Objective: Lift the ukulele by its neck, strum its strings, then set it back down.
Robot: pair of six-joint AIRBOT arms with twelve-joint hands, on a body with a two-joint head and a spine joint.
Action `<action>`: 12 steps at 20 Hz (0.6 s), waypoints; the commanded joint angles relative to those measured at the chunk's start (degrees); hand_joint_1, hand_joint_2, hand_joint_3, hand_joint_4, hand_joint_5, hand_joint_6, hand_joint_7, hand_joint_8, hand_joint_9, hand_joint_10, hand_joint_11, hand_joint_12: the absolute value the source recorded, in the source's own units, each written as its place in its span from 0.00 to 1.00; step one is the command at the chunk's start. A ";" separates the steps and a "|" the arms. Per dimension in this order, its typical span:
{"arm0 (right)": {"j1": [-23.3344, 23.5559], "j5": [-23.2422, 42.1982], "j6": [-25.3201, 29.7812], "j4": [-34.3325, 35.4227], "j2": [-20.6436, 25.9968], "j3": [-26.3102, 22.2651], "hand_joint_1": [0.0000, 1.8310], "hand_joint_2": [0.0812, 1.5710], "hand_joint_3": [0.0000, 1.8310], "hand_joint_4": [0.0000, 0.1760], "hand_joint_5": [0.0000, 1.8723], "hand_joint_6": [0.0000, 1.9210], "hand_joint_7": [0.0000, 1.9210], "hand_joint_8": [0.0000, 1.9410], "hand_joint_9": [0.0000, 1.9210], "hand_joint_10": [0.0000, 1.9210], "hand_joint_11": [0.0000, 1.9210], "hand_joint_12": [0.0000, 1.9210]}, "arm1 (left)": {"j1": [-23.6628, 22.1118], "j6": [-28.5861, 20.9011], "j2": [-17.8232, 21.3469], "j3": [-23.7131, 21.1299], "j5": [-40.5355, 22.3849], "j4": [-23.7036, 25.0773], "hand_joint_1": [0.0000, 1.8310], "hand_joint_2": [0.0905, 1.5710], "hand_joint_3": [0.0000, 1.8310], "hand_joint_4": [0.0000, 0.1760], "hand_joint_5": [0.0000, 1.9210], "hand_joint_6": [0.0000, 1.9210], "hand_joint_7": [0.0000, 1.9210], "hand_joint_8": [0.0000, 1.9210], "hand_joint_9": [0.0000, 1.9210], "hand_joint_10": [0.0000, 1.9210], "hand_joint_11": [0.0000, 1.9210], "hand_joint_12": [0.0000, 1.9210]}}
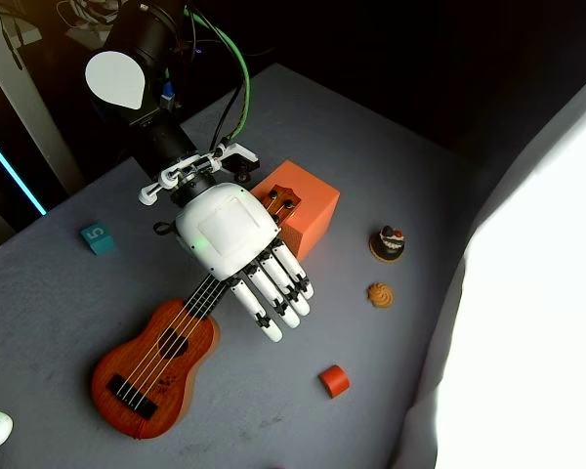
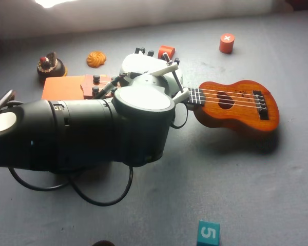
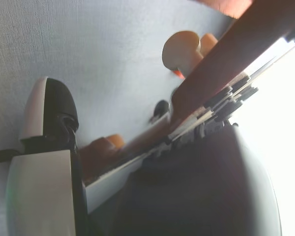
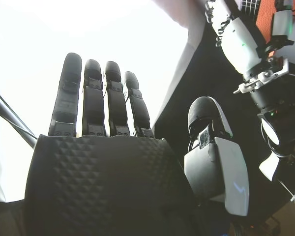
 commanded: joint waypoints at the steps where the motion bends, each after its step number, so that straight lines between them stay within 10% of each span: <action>1: 0.56 6.69 -0.23 0.40 0.44 -0.03 0.00 0.80 0.00 0.00 0.07 0.00 0.11 0.00 0.09 0.01 0.00 0.31 | 0.07 0.15 -0.19 0.34 1.26 4.98 0.61 0.66 0.00 0.19 0.12 0.01 0.14 0.01 0.15 0.02 0.00 0.52; 4: 0.56 6.69 -0.24 0.40 0.44 -0.03 0.00 0.80 0.00 0.00 0.07 0.00 0.11 0.00 0.09 0.01 0.00 0.27 | 0.06 0.04 -0.20 0.40 1.08 4.98 0.59 0.66 0.00 0.12 0.23 0.03 0.26 0.03 0.26 0.04 0.01 0.66; 5: 0.56 6.69 -0.25 0.40 0.44 -0.03 0.00 0.80 0.00 0.00 0.07 0.00 0.10 0.00 0.09 0.01 0.00 0.25 | 0.06 0.01 -0.20 0.39 0.91 4.98 0.60 0.66 0.00 0.08 0.28 0.03 0.27 0.10 0.26 0.15 0.02 0.70; 6: 0.56 6.69 -0.26 0.39 0.44 -0.03 0.00 0.80 0.00 0.00 0.07 0.00 0.10 0.00 0.09 0.01 0.00 0.28 | 0.07 0.01 -0.21 0.36 0.75 4.98 0.56 0.66 0.00 0.00 0.32 0.09 0.27 0.30 0.21 0.48 0.07 0.79; 9: 0.54 6.67 -0.26 0.39 0.44 -0.06 0.01 0.80 0.00 0.00 0.08 0.01 0.11 0.00 0.10 0.01 0.00 0.30 | 0.04 0.01 -0.21 0.34 0.67 4.98 0.58 0.65 0.00 0.00 0.19 0.84 0.18 0.95 0.19 0.97 0.15 0.99; 12: 0.55 6.60 -0.29 0.39 0.44 -0.15 0.01 0.80 0.00 0.00 0.08 0.00 0.11 0.00 0.10 0.01 0.00 0.30 | -0.09 -0.03 -0.26 0.35 0.59 4.97 0.59 0.67 0.00 0.00 0.28 1.00 0.35 1.00 0.36 1.00 0.30 1.00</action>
